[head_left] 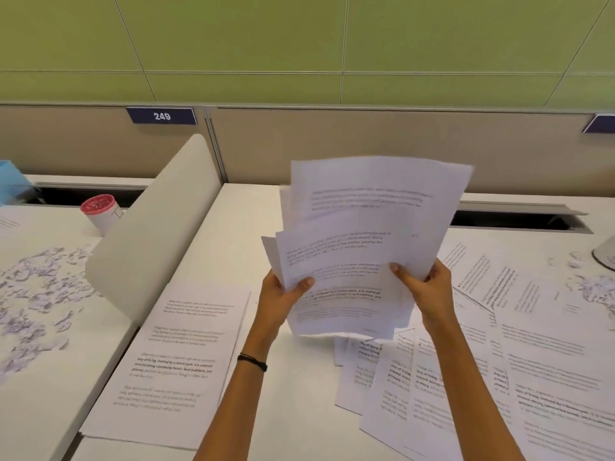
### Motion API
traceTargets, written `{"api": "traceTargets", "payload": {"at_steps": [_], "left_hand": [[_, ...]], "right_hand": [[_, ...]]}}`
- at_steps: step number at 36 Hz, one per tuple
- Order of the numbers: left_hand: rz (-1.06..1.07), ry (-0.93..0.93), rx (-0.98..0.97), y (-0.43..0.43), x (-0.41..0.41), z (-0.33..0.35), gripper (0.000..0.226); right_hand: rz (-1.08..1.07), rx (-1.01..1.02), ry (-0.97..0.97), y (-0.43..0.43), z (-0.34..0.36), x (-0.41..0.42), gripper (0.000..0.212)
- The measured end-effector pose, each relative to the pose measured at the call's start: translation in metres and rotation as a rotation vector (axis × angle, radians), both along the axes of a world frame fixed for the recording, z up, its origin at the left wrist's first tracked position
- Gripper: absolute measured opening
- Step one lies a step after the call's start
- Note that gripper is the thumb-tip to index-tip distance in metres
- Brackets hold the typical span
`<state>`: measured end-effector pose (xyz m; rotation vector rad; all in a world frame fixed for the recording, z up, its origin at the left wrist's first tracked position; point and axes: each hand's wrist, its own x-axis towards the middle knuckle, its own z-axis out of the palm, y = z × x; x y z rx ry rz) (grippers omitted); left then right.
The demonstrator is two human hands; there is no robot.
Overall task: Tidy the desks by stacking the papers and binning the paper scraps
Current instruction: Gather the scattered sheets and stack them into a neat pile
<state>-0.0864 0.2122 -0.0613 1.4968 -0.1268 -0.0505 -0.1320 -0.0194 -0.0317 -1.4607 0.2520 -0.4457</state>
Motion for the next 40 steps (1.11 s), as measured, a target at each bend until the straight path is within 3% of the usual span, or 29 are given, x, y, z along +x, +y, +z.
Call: {"api": "traceTargets", "payload": {"at_steps": [12, 16, 24, 28, 34, 40], "left_hand": [[0.009, -0.040, 0.059, -0.019, 0.005, -0.016, 0.039], [0.043, -0.030, 0.031, -0.029, 0.003, -0.011, 0.027], [0.121, -0.193, 0.076, -0.028, 0.013, 0.007, 0.034], [0.071, -0.137, 0.088, -0.023, 0.015, -0.004, 0.050], [0.033, -0.026, 0.099, -0.032, 0.005, -0.029, 0.044], [0.063, -0.036, 0.123, -0.037, 0.004, -0.032, 0.041]], "right_hand": [[0.070, -0.057, 0.158, 0.004, -0.029, -0.007, 0.020], [0.040, -0.058, 0.134, 0.008, -0.027, -0.005, 0.017], [0.004, -0.099, 0.045, 0.006, -0.006, -0.003, 0.022], [0.047, -0.083, 0.098, 0.002, -0.011, -0.006, 0.031], [0.067, 0.039, 0.159, 0.008, -0.029, -0.012, 0.031], [-0.001, 0.032, 0.160, 0.015, -0.028, -0.006, 0.029]]}}
